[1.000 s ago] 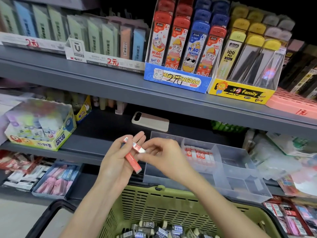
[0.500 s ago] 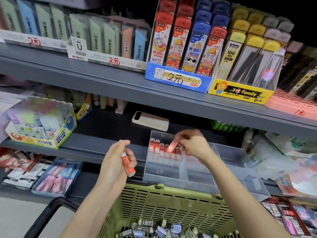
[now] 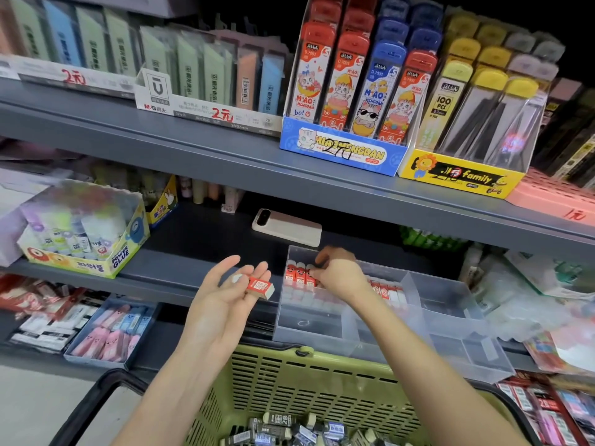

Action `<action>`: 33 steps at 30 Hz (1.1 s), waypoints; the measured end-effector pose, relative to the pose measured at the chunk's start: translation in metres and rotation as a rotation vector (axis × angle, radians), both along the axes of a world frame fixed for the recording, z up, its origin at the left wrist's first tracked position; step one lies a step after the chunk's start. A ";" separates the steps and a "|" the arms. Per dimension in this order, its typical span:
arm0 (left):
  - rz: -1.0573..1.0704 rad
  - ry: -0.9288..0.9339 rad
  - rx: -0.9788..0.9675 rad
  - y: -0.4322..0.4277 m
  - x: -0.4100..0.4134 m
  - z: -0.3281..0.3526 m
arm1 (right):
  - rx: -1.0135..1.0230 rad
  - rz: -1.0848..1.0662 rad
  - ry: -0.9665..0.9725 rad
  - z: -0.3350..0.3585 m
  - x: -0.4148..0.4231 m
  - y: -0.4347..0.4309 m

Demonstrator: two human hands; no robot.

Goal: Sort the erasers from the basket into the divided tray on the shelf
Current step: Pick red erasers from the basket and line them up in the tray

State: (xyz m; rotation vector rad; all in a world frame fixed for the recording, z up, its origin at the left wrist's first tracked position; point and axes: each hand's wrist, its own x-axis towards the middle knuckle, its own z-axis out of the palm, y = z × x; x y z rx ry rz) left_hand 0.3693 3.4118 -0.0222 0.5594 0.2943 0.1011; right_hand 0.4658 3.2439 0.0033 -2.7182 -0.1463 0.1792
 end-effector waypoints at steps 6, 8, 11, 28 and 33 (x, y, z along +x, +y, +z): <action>0.017 -0.141 0.249 -0.003 -0.004 -0.002 | 0.195 -0.014 -0.199 0.011 -0.030 -0.001; 0.003 -0.204 0.319 -0.004 -0.006 0.000 | 0.508 0.075 -0.113 0.021 -0.055 0.003; -0.048 -0.276 0.411 -0.010 -0.007 0.002 | 0.591 0.266 -0.026 0.027 -0.084 0.010; -0.167 -0.231 1.533 -0.029 -0.015 -0.016 | -0.208 -0.184 -0.205 0.013 -0.038 -0.019; -0.151 -0.276 1.577 -0.029 -0.016 -0.018 | -0.136 -0.201 -0.173 0.008 -0.037 -0.015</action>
